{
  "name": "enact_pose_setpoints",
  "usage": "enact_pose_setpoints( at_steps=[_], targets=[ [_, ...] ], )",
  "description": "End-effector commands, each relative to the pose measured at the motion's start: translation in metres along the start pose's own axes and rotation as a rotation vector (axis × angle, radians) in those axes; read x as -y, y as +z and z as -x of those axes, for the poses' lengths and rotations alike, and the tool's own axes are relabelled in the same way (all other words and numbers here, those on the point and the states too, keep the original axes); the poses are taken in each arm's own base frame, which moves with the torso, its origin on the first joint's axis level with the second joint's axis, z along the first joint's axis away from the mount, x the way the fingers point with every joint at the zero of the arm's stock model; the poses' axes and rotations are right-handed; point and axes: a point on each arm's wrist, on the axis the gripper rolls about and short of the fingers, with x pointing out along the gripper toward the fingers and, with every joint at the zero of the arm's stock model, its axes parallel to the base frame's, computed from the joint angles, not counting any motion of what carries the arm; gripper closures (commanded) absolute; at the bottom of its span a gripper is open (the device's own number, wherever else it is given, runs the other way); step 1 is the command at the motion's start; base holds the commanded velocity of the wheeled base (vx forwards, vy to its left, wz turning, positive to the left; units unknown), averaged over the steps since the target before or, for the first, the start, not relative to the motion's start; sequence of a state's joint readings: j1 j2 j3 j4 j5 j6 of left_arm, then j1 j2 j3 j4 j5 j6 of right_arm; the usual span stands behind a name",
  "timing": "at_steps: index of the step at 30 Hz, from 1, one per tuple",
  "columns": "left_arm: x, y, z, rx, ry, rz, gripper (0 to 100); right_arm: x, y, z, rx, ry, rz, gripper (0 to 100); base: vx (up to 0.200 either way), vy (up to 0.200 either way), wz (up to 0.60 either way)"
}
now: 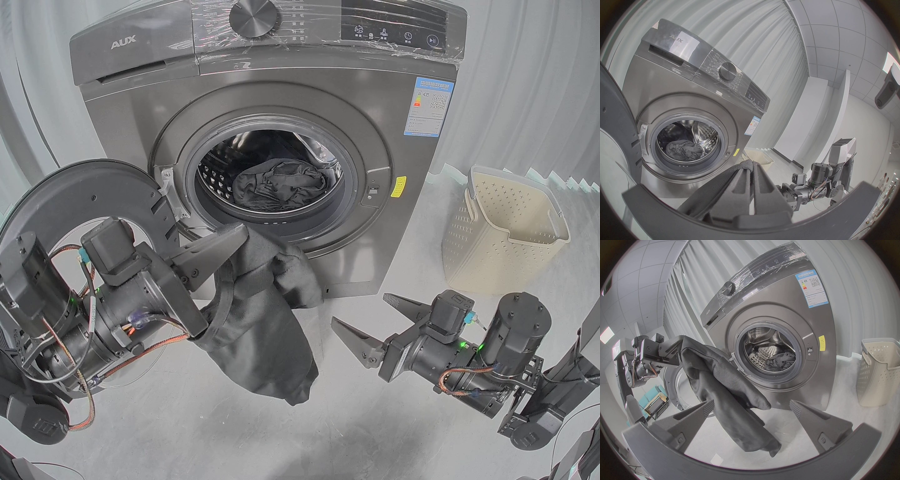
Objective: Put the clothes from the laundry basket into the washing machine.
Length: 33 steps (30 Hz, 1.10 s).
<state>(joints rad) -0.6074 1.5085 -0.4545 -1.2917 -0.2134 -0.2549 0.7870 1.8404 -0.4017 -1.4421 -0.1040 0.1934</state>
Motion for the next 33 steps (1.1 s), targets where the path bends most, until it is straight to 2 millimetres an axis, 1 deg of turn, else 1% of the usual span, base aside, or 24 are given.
enact_pose_setpoints(
  at_steps=[1,4,10,14,18,19,22,23,25,26,27,28,30,31,33],
  targets=[
    [0.0,0.001,-0.002,0.003,-0.001,-0.001,100,-0.001,0.001,0.001,0.003,0.005,0.0,0,0.0,0.0,0.0],
    [-0.001,0.002,-0.004,0.008,0.0,-0.002,100,-0.003,0.0,0.001,0.0,0.012,0.0,0,0.0,0.0,0.0],
    [-0.011,0.003,-0.014,0.022,0.031,-0.013,100,-0.01,-0.005,-0.002,-0.013,0.033,-0.001,0,0.0,0.0,0.0],
    [-0.015,0.004,-0.024,0.046,0.086,-0.016,100,-0.022,-0.022,-0.009,-0.064,0.07,0.006,0,0.0,0.0,0.0],
    [-0.016,0.007,-0.029,0.062,0.102,-0.018,100,-0.033,-0.032,-0.018,-0.072,0.107,0.01,0,0.0,0.0,0.0],
    [-0.016,0.007,-0.029,0.062,0.102,-0.018,100,-0.033,-0.032,-0.018,-0.072,0.107,0.01,0,0.0,0.0,0.0],
    [-0.018,0.007,-0.032,0.07,0.117,-0.019,100,-0.05,-0.042,-0.03,-0.069,0.161,0.01,0,0.0,0.0,0.0],
    [-0.018,0.007,-0.032,0.07,0.117,-0.019,100,-0.053,-0.044,-0.031,-0.07,0.169,0.01,0,0.0,0.0,0.0],
    [-0.018,0.007,-0.033,0.07,0.12,-0.019,100,-0.066,-0.051,-0.038,-0.063,0.206,0.009,0,0.0,0.0,0.0],
    [-0.018,0.007,-0.033,0.07,0.12,-0.019,100,-0.066,-0.051,-0.038,-0.063,0.206,0.009,0,0.0,0.0,0.0],
    [-0.019,0.006,-0.035,0.069,0.122,-0.018,100,-0.072,-0.057,-0.045,-0.063,0.22,0.008,0,0.0,0.0,0.0],
    [-0.019,0.006,-0.036,0.069,0.122,-0.018,100,-0.073,-0.057,-0.046,-0.062,0.222,0.008,0,0.0,0.0,0.0],
    [-0.019,0.007,-0.037,0.076,0.128,-0.019,100,-0.078,-0.064,-0.06,-0.047,0.228,0.008,0,0.0,0.0,0.0],
    [-0.019,0.007,-0.037,0.078,0.132,-0.019,100,-0.079,-0.065,-0.063,-0.046,0.228,0.007,0,0.0,0.0,0.0],
    [-0.021,0.005,-0.04,0.077,0.145,-0.018,100,-0.083,-0.071,-0.078,-0.029,0.236,0.006,0,0.0,0.0,0.0]
  ],
)
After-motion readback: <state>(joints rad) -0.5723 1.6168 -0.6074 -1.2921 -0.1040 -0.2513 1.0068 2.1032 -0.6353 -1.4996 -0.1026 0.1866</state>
